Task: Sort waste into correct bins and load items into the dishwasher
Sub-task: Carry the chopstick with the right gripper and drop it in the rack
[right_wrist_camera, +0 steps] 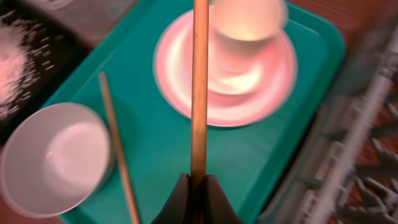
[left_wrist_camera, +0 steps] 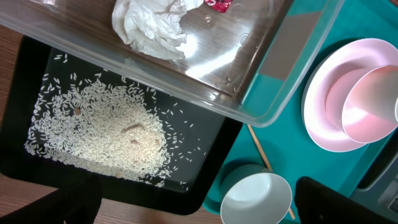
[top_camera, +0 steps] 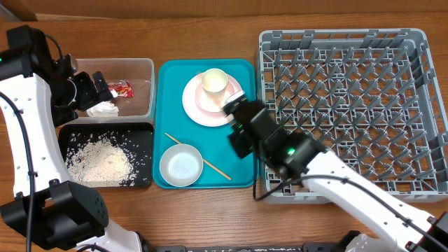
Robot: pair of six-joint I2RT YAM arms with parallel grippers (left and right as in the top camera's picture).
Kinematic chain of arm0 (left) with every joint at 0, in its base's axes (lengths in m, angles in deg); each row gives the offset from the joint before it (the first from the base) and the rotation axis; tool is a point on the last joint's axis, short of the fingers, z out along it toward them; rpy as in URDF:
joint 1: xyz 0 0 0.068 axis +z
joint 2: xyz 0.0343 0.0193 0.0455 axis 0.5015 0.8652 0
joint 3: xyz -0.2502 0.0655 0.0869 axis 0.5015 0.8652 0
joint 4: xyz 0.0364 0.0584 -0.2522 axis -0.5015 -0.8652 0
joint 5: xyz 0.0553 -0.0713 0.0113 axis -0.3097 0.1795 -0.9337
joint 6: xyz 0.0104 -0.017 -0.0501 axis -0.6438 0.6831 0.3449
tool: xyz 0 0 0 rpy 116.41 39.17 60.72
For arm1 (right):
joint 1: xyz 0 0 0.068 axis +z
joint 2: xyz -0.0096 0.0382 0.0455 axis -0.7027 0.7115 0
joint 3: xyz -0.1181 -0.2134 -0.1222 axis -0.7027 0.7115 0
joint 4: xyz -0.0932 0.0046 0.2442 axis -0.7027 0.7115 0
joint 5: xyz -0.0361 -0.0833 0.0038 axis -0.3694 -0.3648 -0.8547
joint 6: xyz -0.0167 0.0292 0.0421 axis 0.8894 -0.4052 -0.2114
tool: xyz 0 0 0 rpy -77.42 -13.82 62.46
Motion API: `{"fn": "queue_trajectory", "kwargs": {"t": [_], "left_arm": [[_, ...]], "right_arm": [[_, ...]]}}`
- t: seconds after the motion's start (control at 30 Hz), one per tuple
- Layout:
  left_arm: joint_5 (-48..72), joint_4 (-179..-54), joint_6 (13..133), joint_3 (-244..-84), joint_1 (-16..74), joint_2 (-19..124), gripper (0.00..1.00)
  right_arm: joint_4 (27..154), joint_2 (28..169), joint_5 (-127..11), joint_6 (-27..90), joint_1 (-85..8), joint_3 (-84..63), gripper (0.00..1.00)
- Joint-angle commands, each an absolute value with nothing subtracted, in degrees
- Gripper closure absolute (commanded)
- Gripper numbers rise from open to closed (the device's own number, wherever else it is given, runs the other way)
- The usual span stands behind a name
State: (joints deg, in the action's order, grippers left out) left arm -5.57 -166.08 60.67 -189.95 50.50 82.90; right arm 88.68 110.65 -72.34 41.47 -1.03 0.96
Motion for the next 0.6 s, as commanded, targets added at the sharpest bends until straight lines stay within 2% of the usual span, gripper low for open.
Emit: {"fn": "queue_trajectory", "kwargs": {"t": [0.0,0.2,0.57], "left_arm": [[-6.1,-166.0,60.9,-190.9,50.7,82.6,0.0],[-6.1,-166.0,60.9,-190.9,50.7,82.6,0.0],[-6.1,-166.0,60.9,-190.9,50.7,82.6,0.0]], "right_arm": [[90.3,109.6,-74.5,37.8,-6.1,-0.7,0.96],[93.1,109.6,-74.5,36.1,-14.1,-0.7,0.96],[98.0,109.6,-74.5,36.1,-22.0,-0.7,0.96]]}}
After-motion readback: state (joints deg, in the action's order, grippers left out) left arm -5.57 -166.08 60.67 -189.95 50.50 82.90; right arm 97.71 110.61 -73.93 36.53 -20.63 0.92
